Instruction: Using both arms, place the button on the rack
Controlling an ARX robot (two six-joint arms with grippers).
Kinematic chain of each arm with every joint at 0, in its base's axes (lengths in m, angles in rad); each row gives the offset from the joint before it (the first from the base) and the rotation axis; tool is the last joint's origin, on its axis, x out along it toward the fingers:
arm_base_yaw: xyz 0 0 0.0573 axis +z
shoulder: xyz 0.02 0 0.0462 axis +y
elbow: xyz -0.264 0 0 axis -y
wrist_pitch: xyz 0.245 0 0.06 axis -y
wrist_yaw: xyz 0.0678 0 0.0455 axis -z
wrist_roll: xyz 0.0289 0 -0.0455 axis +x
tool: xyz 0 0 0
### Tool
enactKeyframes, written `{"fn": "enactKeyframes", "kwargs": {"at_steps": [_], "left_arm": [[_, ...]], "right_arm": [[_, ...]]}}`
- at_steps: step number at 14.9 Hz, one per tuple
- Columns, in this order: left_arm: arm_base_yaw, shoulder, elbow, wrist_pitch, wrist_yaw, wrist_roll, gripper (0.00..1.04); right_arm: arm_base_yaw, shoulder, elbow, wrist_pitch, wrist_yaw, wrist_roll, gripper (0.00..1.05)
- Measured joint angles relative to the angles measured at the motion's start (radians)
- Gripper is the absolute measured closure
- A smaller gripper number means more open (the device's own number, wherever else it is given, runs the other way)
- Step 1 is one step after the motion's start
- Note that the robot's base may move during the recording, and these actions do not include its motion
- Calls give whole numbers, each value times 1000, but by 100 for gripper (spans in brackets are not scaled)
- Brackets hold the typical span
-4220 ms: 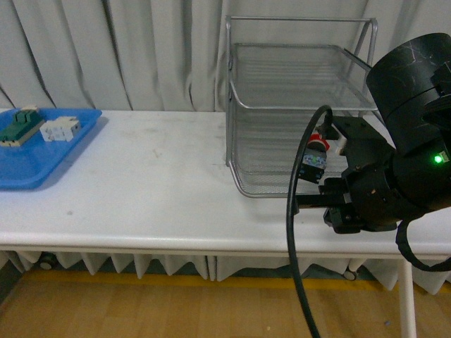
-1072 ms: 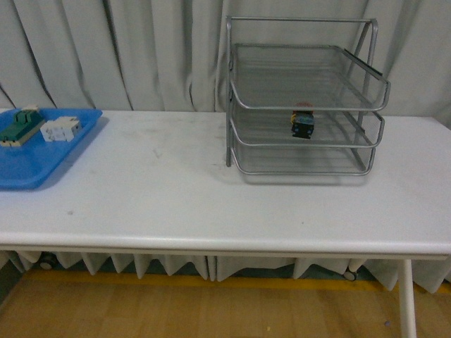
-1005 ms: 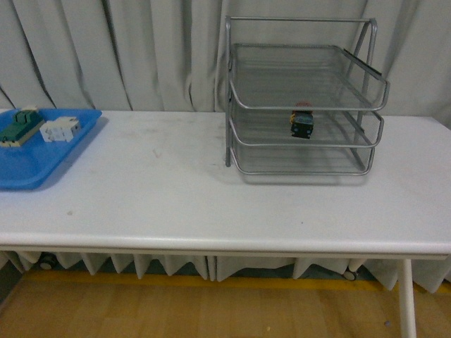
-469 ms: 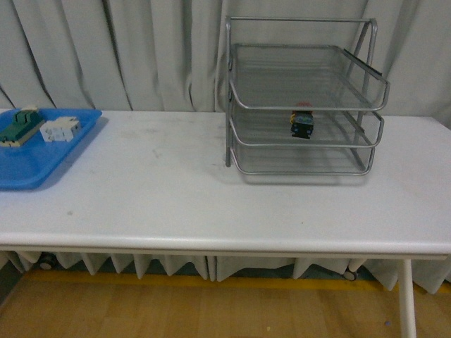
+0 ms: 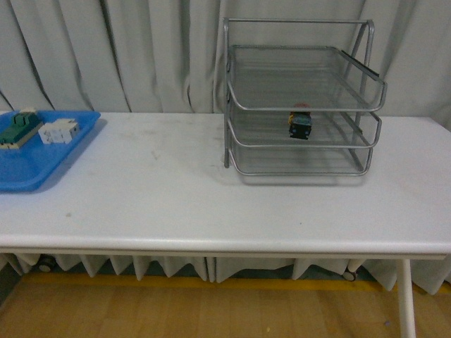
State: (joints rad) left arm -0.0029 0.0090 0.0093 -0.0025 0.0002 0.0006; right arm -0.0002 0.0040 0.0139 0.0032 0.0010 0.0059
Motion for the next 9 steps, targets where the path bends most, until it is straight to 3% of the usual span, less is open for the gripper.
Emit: {"fn": "enactKeyframes", "kwargs": {"at_steps": [5, 7, 8, 9], "left_arm": [[0, 0, 0, -1, 0, 0, 7], [0, 0, 0, -1, 0, 0, 7], [0, 0, 0, -1, 0, 0, 7], [0, 0, 0, -1, 0, 0, 7]], "right_arm": [[0, 0, -3, -6, 0, 0, 103], [0, 0, -3, -6, 0, -2, 81], [0, 0, -3, -6, 0, -2, 55], [0, 0, -3, -6, 0, -2, 22]]}}
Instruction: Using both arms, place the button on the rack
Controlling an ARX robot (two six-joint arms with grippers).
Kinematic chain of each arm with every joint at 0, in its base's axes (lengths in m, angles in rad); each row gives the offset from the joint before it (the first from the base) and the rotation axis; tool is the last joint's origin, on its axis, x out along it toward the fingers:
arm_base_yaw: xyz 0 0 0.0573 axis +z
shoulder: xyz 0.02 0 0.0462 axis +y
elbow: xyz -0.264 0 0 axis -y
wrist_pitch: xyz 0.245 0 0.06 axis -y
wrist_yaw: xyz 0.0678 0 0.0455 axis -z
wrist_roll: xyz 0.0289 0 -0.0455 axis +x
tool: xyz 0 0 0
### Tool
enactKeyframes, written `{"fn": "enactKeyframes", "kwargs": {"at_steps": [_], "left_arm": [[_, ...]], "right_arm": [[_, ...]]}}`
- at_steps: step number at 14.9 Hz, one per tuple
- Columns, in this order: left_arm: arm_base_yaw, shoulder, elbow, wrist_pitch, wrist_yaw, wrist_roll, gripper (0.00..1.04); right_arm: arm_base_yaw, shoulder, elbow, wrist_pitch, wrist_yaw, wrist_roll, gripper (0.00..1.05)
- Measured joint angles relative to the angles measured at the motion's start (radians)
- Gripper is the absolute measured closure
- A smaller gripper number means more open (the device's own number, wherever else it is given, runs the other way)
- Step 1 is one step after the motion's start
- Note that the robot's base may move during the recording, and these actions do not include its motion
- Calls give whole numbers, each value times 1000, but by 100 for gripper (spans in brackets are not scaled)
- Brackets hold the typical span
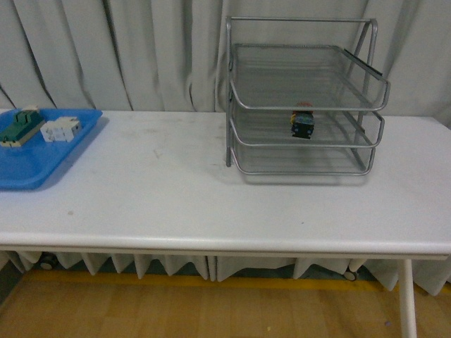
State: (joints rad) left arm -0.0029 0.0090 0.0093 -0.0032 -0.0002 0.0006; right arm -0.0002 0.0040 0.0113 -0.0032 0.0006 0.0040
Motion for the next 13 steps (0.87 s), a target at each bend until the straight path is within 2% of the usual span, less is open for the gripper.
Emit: {"fn": "enactKeyframes", "kwargs": {"at_steps": [2, 3, 13], "left_arm": [[0, 0, 0, 0, 0, 0, 7], [0, 0, 0, 0, 0, 0, 7], [0, 0, 0, 0, 0, 0, 7]], "right_arm": [[0, 0, 0, 0, 0, 0, 4], [0, 0, 0, 0, 0, 0, 7], [0, 0, 0, 0, 0, 0, 6]]}}
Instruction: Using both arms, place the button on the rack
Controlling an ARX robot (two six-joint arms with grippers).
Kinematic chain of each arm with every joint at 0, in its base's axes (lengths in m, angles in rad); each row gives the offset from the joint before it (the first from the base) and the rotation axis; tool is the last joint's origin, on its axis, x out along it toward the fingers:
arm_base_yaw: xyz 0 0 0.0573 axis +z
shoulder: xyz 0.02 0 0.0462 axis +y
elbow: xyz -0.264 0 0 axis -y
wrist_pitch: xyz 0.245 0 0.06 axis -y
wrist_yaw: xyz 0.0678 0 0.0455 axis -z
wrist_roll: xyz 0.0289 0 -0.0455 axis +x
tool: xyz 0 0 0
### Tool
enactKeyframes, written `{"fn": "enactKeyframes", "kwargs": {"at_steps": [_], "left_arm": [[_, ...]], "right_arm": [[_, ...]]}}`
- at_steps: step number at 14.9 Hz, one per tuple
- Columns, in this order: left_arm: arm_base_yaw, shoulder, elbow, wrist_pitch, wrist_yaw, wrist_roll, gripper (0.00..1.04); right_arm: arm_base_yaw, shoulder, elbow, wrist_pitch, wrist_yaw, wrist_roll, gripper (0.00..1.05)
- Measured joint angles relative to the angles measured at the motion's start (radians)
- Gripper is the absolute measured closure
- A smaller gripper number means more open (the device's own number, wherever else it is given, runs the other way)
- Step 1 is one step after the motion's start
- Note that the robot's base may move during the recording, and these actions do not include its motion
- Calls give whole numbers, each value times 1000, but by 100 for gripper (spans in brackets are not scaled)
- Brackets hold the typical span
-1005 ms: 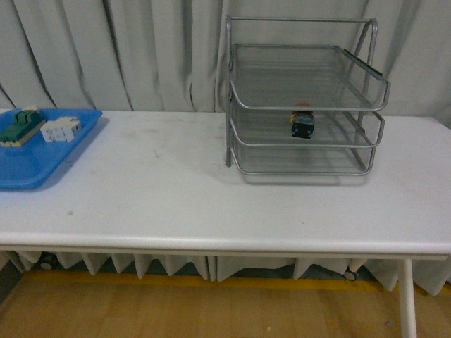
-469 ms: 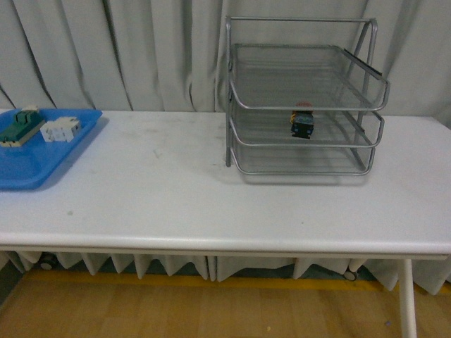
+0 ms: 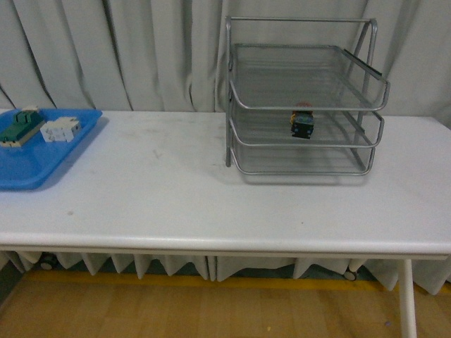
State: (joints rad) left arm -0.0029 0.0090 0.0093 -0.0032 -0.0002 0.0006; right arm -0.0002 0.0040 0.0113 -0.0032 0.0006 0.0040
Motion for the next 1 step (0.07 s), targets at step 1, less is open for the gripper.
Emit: {"fn": "enactKeyframes", "kwargs": {"at_steps": [1], "left_arm": [[0, 0, 0, 0, 0, 0, 7]], "right_arm": [[0, 0, 0, 0, 0, 0, 6]]}}
